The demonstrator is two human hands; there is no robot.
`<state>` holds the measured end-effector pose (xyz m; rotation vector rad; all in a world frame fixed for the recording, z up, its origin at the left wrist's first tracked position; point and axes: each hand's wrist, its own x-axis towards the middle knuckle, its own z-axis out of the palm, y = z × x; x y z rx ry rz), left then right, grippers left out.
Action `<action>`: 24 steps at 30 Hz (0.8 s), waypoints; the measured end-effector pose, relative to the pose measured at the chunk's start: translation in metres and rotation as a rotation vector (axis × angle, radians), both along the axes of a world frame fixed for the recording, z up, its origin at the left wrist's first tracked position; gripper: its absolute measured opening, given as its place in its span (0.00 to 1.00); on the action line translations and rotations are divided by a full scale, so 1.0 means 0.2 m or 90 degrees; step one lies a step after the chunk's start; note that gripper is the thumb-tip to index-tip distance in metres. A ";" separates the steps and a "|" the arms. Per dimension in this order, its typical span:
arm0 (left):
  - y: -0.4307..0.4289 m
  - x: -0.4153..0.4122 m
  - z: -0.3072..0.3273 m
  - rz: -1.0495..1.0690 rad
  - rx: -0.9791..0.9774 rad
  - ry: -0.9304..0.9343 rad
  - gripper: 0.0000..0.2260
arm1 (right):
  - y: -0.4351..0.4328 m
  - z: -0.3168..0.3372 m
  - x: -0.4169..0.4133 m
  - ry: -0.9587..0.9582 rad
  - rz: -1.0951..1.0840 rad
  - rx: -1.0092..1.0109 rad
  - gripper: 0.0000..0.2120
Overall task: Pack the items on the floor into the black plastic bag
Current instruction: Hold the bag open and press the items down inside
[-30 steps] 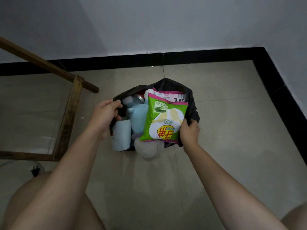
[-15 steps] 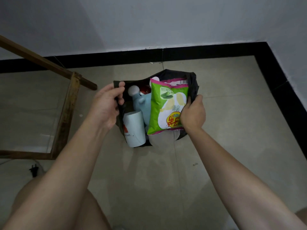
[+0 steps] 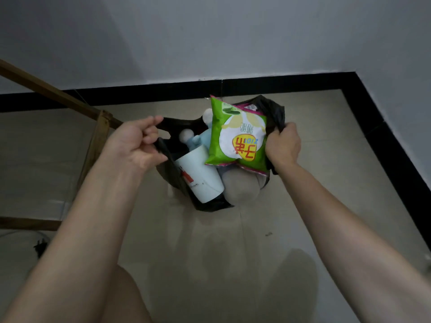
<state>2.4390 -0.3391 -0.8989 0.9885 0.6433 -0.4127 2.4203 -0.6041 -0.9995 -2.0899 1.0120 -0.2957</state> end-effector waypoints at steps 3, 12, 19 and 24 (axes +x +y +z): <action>0.02 0.03 0.05 -0.025 -0.035 -0.032 0.07 | -0.11 0.10 0.05 0.058 0.093 -0.089 0.13; 0.02 0.06 -0.10 -0.028 0.093 -0.105 0.08 | -0.18 -0.19 -0.13 0.214 0.120 0.039 0.25; -0.03 -0.04 -0.11 -0.203 0.393 -0.381 0.10 | -0.24 -0.28 -0.22 0.429 0.279 -0.187 0.15; 0.02 -0.09 -0.27 -0.680 0.778 -0.464 0.12 | -0.16 -0.28 -0.19 0.469 0.334 -0.212 0.14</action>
